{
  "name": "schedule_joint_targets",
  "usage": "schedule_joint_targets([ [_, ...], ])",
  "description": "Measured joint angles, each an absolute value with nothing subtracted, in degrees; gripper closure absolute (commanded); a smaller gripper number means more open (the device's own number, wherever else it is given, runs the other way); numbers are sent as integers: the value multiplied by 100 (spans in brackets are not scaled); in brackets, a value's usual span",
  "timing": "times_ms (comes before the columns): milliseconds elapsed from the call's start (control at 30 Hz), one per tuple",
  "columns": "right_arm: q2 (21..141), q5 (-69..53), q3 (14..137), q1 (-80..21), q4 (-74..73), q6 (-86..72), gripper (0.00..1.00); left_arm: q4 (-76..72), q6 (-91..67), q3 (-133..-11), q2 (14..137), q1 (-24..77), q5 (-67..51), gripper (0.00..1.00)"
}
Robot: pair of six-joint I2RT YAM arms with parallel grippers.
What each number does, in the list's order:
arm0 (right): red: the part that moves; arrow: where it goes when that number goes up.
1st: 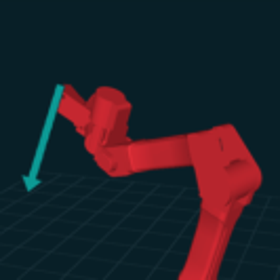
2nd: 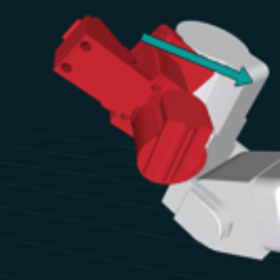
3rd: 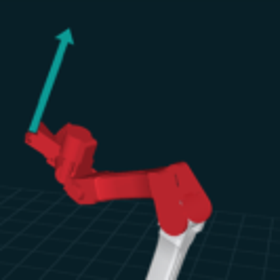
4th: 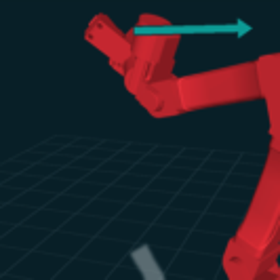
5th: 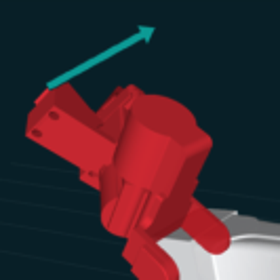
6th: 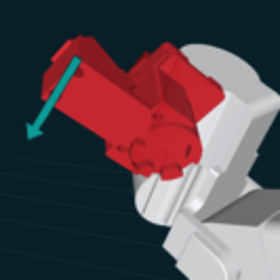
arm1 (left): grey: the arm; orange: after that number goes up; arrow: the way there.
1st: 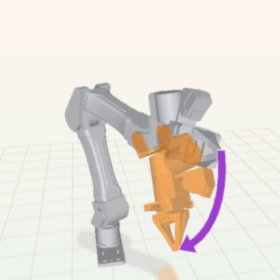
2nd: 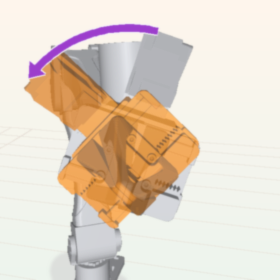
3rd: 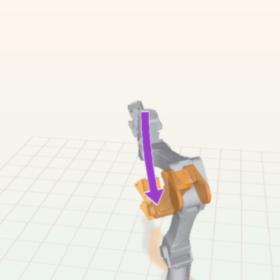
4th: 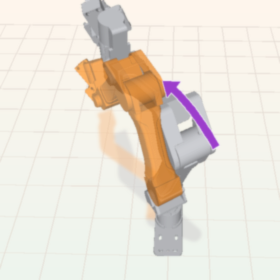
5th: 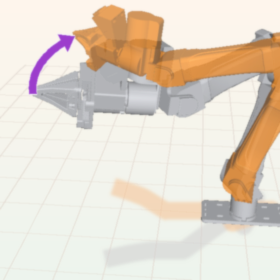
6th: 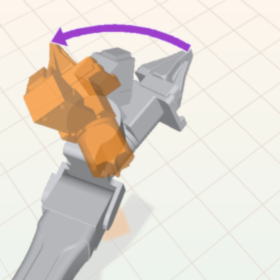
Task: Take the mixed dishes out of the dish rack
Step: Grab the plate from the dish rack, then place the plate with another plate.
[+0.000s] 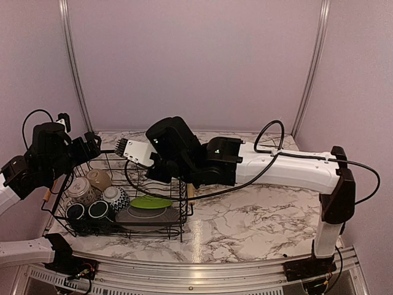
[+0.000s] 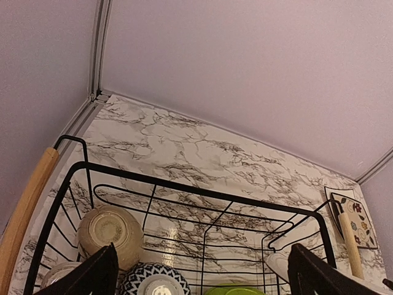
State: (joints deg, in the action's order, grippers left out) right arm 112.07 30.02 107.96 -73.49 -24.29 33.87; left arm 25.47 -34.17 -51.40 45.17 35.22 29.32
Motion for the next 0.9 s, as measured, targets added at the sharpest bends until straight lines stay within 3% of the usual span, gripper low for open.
schedule_joint_targets([
  [400,10114,1352,9692,-6517,-1608,1363,100,2432,-3424,-5140,4281,3522,3221,1],
  [900,8141,-1761,6702,-2379,1275,-3583,100,2322,-3426,-5179,4565,3522,3022,1],
])
